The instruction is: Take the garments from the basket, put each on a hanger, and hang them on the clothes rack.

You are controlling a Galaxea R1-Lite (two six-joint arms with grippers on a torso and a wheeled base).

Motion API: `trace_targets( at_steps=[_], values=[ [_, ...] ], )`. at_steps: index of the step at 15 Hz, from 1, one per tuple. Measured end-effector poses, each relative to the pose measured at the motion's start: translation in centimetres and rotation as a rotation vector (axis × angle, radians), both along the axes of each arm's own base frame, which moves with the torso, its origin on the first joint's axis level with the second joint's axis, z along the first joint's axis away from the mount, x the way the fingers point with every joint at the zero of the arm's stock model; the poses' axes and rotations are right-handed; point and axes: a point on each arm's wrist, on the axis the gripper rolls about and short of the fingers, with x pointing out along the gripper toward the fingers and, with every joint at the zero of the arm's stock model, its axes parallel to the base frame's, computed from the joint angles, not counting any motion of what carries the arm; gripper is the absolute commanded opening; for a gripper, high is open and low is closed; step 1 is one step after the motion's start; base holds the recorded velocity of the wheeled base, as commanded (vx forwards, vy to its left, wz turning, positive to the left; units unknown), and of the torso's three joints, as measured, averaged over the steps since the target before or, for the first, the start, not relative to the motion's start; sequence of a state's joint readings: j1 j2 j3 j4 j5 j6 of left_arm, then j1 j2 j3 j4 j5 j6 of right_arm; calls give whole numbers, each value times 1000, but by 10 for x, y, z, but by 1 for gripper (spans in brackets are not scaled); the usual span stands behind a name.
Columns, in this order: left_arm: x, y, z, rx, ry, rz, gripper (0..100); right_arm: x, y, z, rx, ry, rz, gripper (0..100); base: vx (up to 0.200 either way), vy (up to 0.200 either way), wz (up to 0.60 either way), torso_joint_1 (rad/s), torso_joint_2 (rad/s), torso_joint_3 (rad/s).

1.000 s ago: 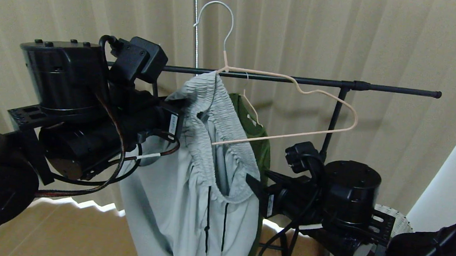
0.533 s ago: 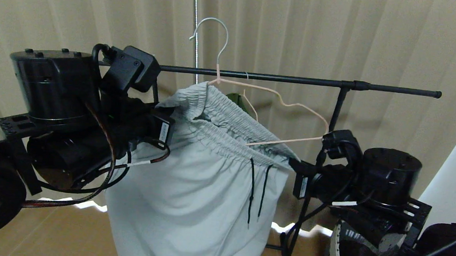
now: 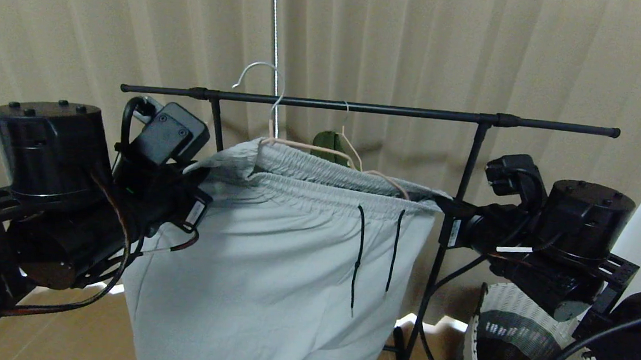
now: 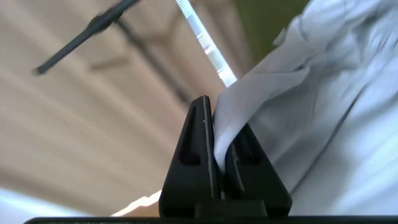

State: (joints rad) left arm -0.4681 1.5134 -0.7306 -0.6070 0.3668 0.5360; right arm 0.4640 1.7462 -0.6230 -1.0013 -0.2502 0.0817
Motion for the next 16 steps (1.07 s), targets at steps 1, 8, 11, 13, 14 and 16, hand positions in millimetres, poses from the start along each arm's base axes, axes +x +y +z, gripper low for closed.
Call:
trace_targets(
  at_steps=[1, 8, 11, 13, 14, 16],
  values=[
    [0, 7, -5, 43, 10, 19, 0, 0, 0, 2, -7, -8, 4, 0, 0, 0, 0, 0, 0, 0],
    [2, 17, -10, 60, -19, 59, 0, -10, 26, 8, -50, -43, 131, 0, 0, 0, 0, 0, 0, 0],
    [2, 13, -17, 71, 5, 49, 0, -22, 47, 10, -58, -38, 227, 0, 0, 0, 0, 0, 0, 0],
    [3, 12, -19, 74, 8, 49, 0, -27, 55, 9, -62, -31, 263, 100, 0, 0, 0, 0, 0, 0],
    [4, 12, -18, 72, 5, 57, 0, -28, 57, 9, -63, -30, 268, 100, 0, 0, 0, 0, 0, 0],
    [5, 10, -15, 48, -30, 64, 0, -32, 58, 4, -69, -19, 281, 100, 0, 0, 0, 0, 0, 0]
  ],
)
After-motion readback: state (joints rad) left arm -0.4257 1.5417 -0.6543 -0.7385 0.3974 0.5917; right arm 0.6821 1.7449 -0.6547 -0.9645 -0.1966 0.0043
